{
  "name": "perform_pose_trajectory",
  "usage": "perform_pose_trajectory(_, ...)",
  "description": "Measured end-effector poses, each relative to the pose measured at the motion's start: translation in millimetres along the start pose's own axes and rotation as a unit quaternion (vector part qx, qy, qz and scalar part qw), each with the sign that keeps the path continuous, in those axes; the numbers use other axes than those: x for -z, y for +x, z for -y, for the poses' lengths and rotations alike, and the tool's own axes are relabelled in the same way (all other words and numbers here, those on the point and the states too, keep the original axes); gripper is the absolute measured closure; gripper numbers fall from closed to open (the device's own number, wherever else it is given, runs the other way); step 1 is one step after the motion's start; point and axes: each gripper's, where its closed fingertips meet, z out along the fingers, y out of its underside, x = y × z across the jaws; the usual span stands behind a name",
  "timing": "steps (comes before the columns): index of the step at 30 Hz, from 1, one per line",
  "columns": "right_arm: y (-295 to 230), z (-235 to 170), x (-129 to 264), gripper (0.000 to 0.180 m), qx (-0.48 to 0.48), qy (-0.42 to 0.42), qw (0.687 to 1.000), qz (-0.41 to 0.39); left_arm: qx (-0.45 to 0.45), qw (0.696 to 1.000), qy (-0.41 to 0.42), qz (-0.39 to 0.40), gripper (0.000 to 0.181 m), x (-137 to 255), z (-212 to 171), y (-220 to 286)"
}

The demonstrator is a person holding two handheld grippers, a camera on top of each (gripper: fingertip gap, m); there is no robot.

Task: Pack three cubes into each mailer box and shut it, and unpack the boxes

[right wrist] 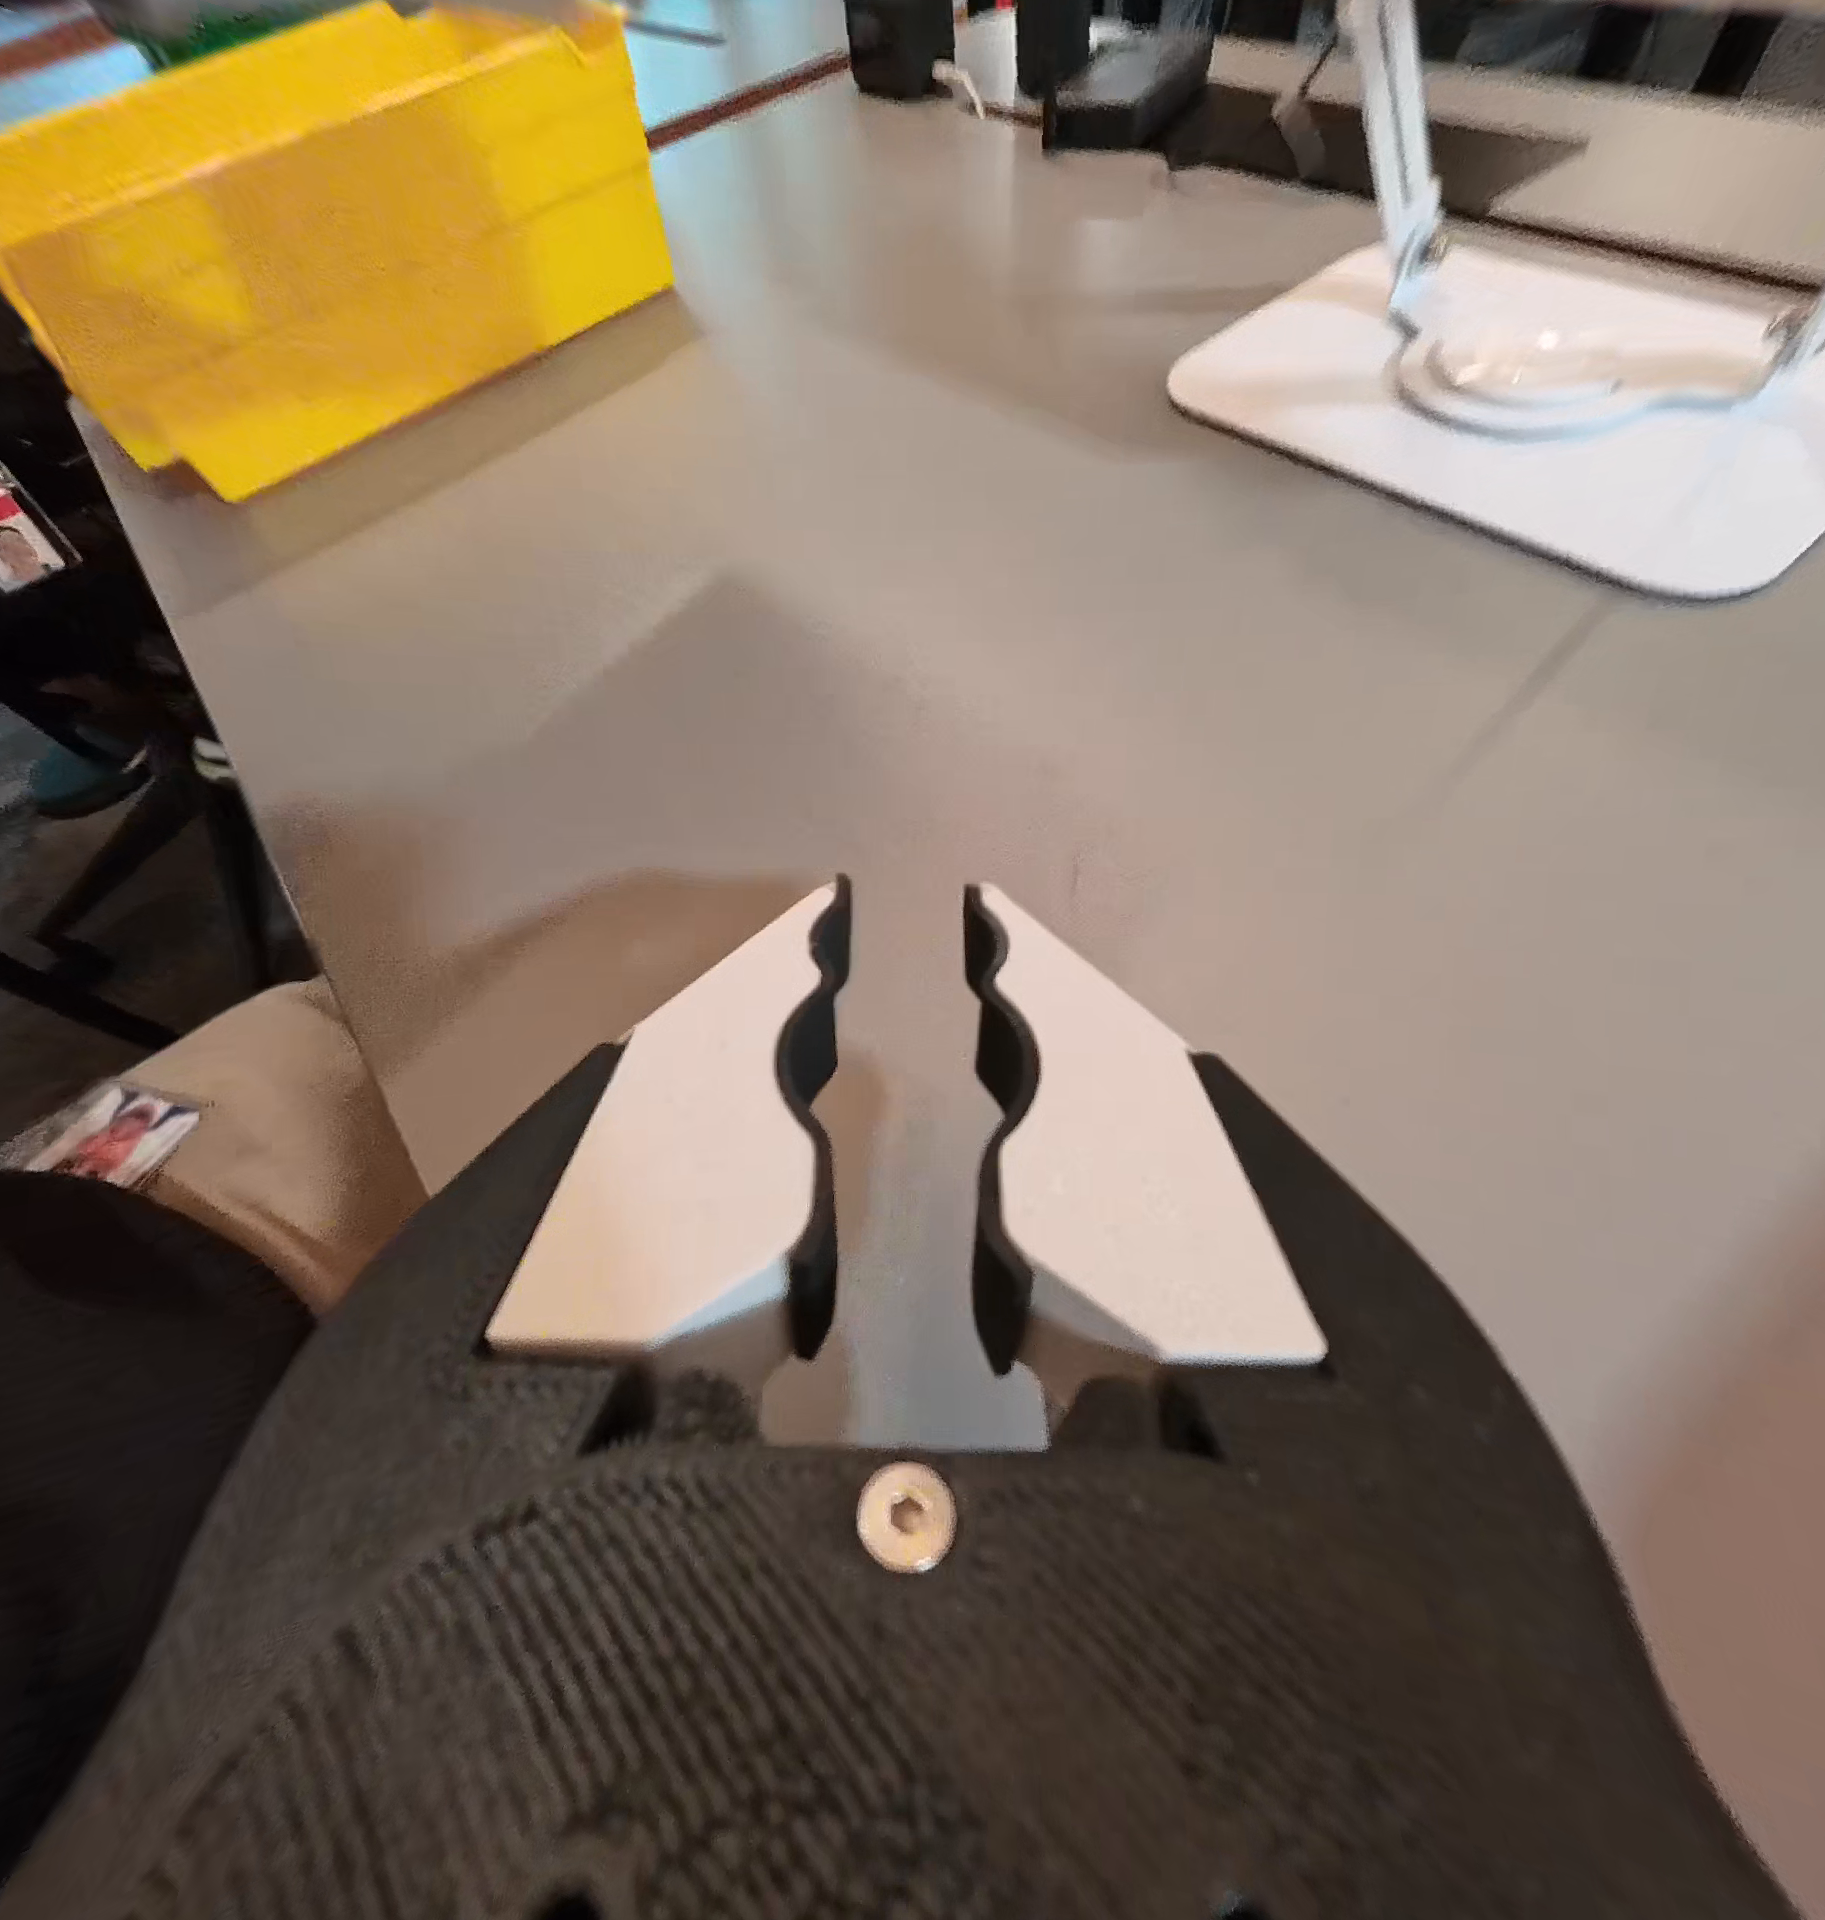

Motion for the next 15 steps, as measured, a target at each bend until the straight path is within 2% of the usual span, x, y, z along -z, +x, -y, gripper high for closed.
perform_pose_trajectory(3,-1.8,15.1,13.7,0.155,0.025,0.039,0.999,-0.028,0.014,0.999,0.033,-0.037,0.118,-25.0,48.8,69.3)
perform_pose_trajectory(6,10.1,18.9,19.3,0.152,0.062,0.055,0.994,-0.072,-0.017,0.993,0.076,-0.087,0.118,-41.3,87.8,136.0)
perform_pose_trajectory(9,10.4,29.6,21.8,0.132,0.118,0.086,0.986,-0.079,-0.088,0.982,0.108,-0.128,0.117,-38.5,102.6,186.1)
perform_pose_trajectory(11,-12.4,46.0,28.4,0.117,0.171,0.151,0.973,-0.036,-0.12,0.981,0.114,-0.105,0.117,-37.7,102.2,190.9)
perform_pose_trajectory(12,-18.5,54.3,31.0,0.12,0.195,0.178,0.964,-0.036,-0.119,0.981,0.117,-0.101,0.117,-37.7,102.9,191.6)
perform_pose_trajectory(15,-18.4,59.0,17.4,0.114,0.269,0.165,0.946,-0.072,-0.141,0.977,0.12,-0.103,0.117,-40.9,105.4,192.8)
